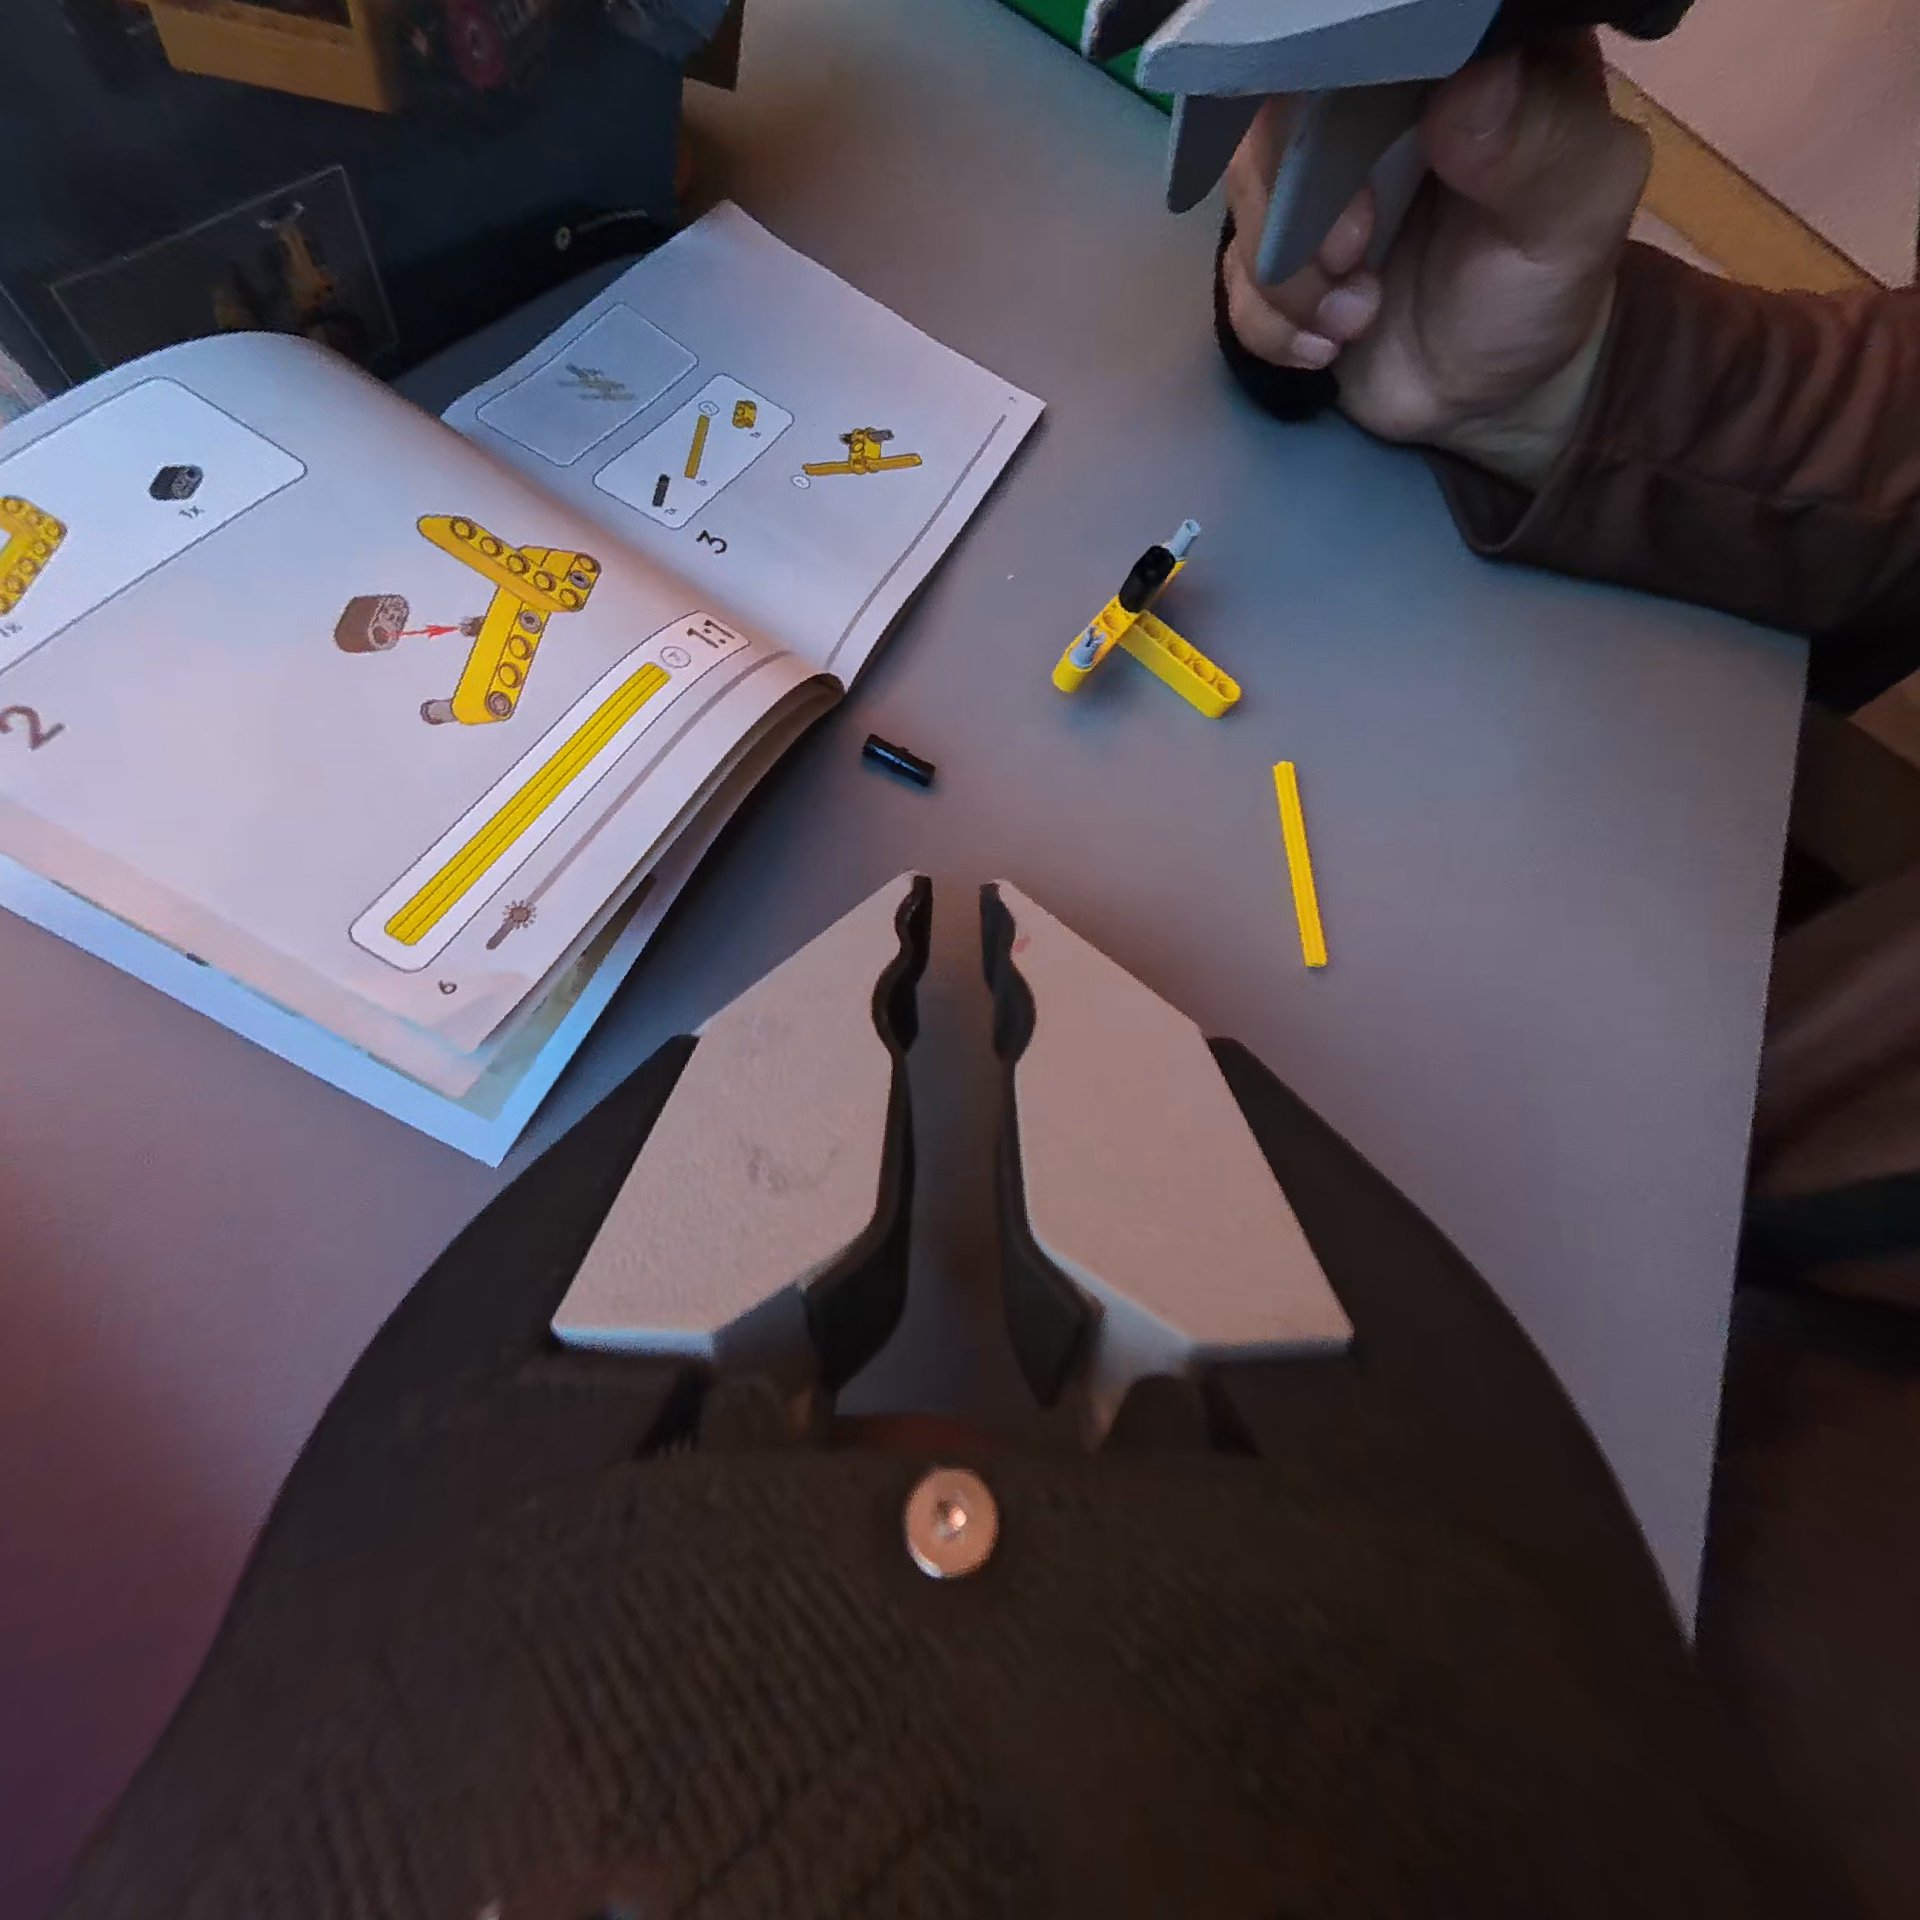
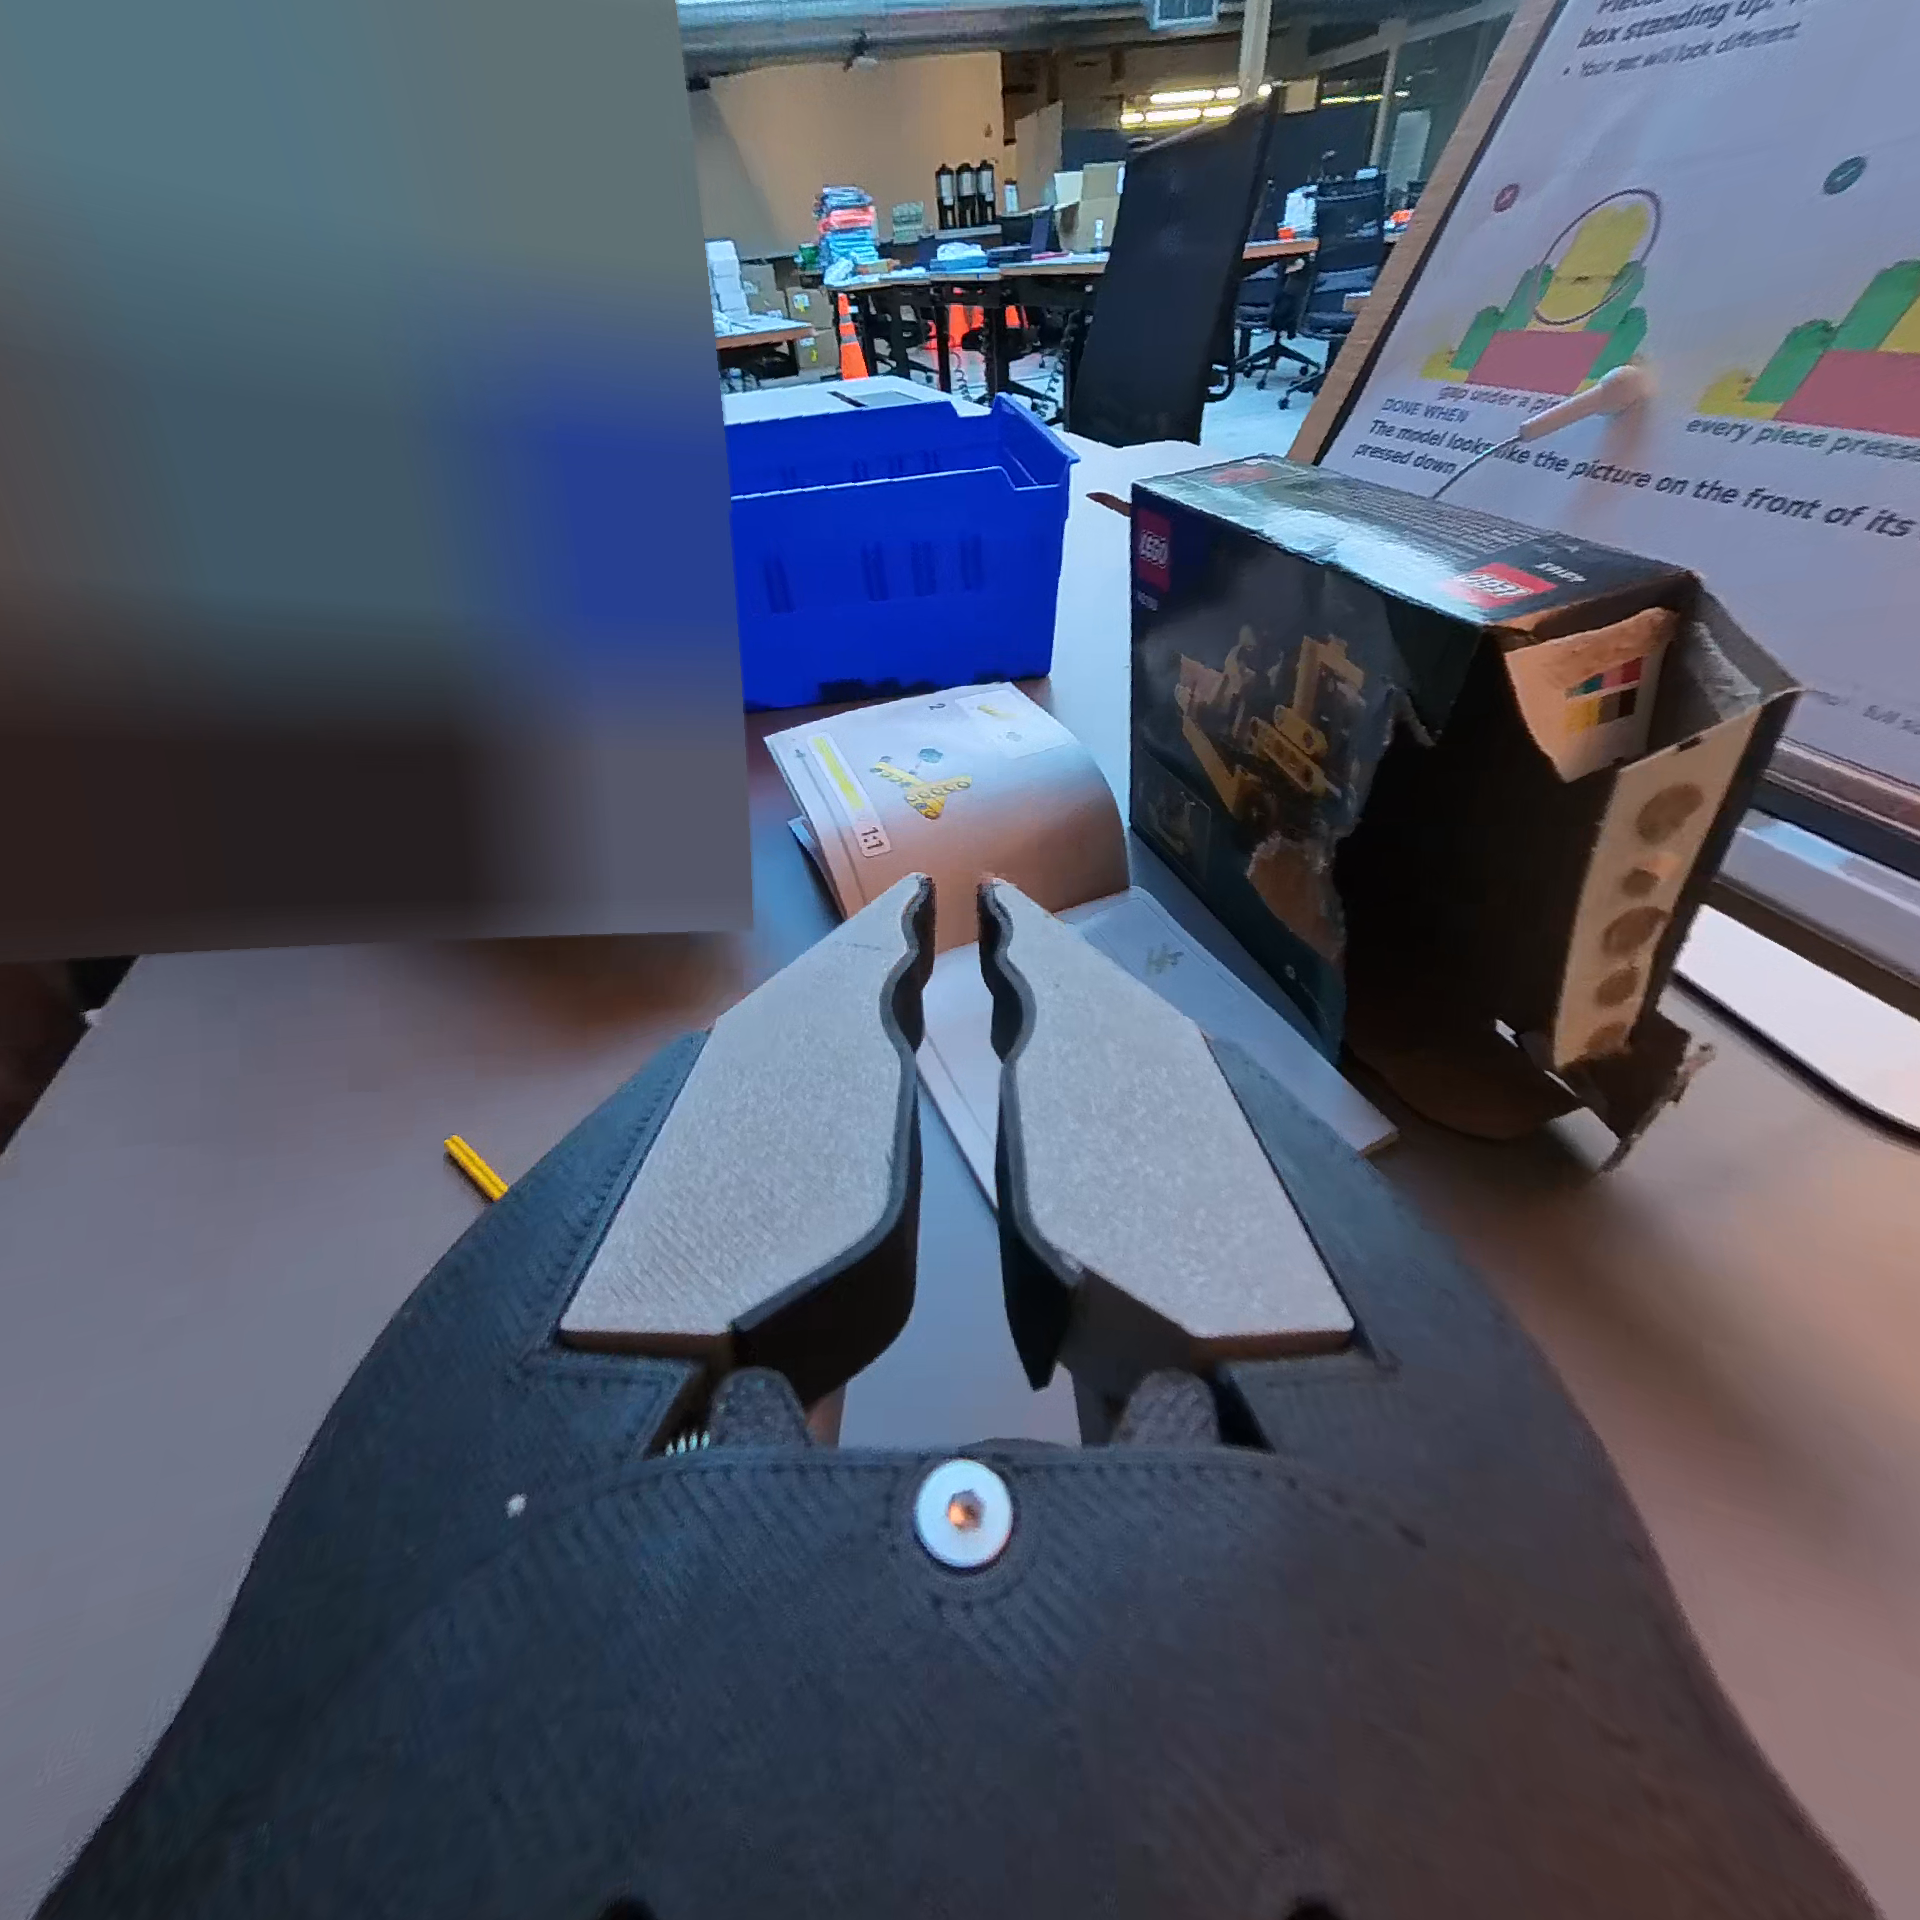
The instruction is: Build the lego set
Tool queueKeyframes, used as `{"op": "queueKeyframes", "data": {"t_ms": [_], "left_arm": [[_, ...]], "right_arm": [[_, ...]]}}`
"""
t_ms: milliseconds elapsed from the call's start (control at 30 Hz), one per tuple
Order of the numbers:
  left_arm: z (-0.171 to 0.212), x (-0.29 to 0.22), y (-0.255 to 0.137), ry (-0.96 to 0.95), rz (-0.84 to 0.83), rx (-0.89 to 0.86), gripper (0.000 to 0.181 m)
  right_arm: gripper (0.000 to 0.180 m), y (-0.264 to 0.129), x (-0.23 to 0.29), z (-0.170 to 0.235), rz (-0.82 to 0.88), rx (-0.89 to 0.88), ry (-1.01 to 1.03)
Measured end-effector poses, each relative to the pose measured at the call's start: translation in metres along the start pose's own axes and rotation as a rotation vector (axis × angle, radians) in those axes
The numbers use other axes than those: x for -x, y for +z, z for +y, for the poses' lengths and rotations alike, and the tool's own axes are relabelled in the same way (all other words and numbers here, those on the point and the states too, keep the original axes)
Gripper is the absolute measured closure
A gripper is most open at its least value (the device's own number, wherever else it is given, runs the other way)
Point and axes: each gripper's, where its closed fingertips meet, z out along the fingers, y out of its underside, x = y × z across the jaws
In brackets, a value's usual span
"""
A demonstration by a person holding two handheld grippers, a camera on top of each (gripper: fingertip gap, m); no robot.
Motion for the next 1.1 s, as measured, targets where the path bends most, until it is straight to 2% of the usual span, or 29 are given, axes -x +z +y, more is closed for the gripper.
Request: {"op": "queueKeyframes", "data": {"t_ms": [33,400,700,1100], "left_arm": [[-0.001,-0.001,0.000,0.005,0.000,-0.006,0.174],[-0.006,-0.005,0.002,0.115,-0.013,-0.034,0.173],[-0.016,-0.011,-0.001,0.114,0.015,-0.103,0.173],[-0.015,-0.007,-0.001,0.185,-0.066,-0.096,0.173]], "right_arm": [[0.175,0.000,-0.001,0.001,0.005,0.005,-0.006],[0.174,0.003,-0.010,0.007,0.050,0.057,-0.057],[0.173,0.004,-0.014,0.011,0.097,0.088,-0.091],[0.170,0.009,-0.014,0.018,0.040,0.138,-0.045]]}}
